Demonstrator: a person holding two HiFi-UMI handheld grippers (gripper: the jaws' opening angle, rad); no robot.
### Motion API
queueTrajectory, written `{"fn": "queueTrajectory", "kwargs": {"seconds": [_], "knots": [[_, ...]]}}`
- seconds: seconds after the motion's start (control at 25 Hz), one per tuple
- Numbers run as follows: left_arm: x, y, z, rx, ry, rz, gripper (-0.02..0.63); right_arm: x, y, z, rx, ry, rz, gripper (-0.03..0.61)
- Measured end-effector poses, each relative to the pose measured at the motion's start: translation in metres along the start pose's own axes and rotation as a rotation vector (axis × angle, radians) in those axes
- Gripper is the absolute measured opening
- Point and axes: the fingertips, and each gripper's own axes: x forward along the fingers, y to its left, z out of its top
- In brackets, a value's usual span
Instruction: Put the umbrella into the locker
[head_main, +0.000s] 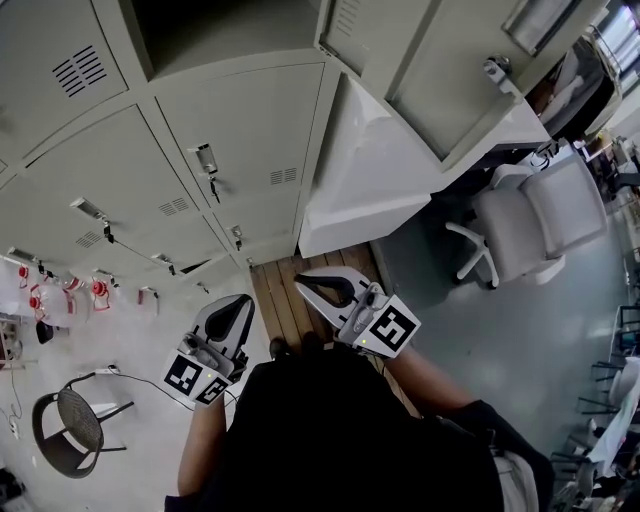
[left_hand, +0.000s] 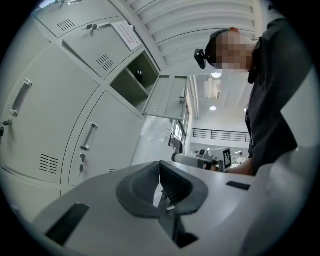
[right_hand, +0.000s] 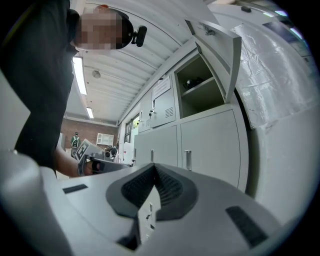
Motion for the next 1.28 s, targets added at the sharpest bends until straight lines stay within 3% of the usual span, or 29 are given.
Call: {"fn": "queueTrajectory", "kwargs": {"seconds": [0.48,1.28], "knots": [[-0.013,0.009,-0.009,-0.057,-0.007,-0.034,0.017,0.014,0.014,-0.018,0.102,0.026,0.022,0.012],[-0.038,0.004,-0.017,-0.092,0.003,-0.069,0.017,0.028,0.029,-0.018,0.072,0.047,0.002,0.012]]}}
